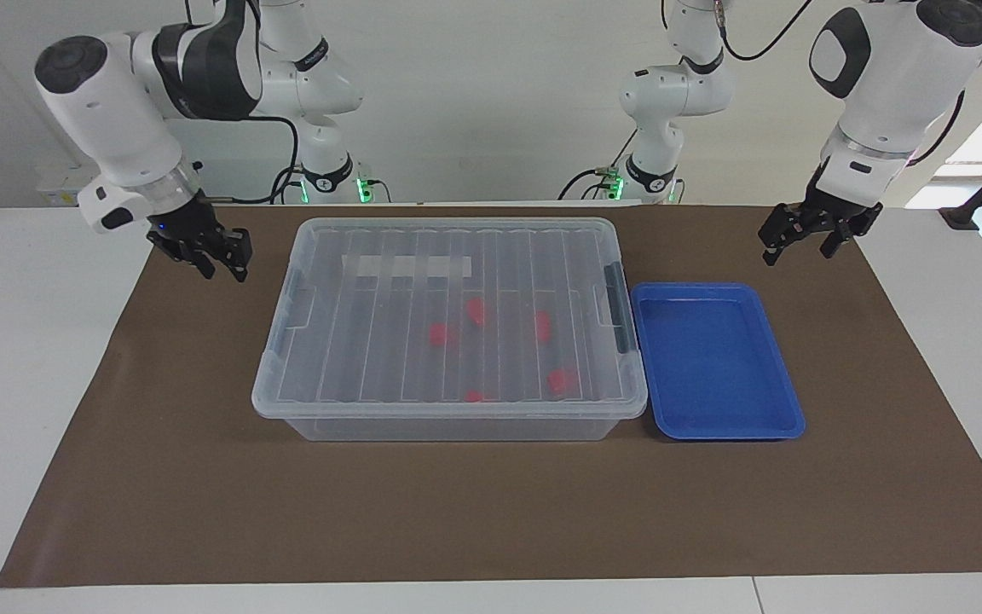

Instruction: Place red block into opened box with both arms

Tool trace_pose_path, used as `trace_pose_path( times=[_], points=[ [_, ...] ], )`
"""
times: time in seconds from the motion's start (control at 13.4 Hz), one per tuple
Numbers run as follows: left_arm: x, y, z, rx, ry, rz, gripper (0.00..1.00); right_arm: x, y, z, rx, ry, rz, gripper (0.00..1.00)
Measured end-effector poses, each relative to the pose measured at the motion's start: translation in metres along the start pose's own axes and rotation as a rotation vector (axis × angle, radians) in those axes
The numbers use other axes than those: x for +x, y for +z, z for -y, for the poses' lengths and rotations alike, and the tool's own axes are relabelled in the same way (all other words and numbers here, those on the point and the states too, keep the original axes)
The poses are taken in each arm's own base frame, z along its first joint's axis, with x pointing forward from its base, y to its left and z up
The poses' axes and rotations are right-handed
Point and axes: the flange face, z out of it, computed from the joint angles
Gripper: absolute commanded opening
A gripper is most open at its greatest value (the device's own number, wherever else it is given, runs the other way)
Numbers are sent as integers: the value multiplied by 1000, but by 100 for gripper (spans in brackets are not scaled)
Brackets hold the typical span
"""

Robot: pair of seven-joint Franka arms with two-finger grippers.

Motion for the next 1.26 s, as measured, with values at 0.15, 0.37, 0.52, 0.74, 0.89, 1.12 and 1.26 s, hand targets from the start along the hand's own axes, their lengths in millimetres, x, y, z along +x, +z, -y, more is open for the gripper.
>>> trace_pose_path(
  times=[0.15,0.37,0.52,0.74,0.89,1.12,1.26],
  points=[
    [0,0,0,0,0,0,100,-4,-35,-5,1,8,-7,100],
    [0,0,0,0,0,0,100,3,-49,-10,2,19,-23,100],
    [0,0,0,0,0,0,100,12,-38,-11,-15,20,-4,100],
    [0,0,0,0,0,0,100,19,-43,-11,-45,17,6,100],
    [0,0,0,0,0,0,100,16,-50,-13,-48,20,13,100],
    [0,0,0,0,0,0,100,16,-51,-16,-50,26,16,100],
    [0,0,0,0,0,0,100,16,-51,-16,-51,25,17,100]
  ],
)
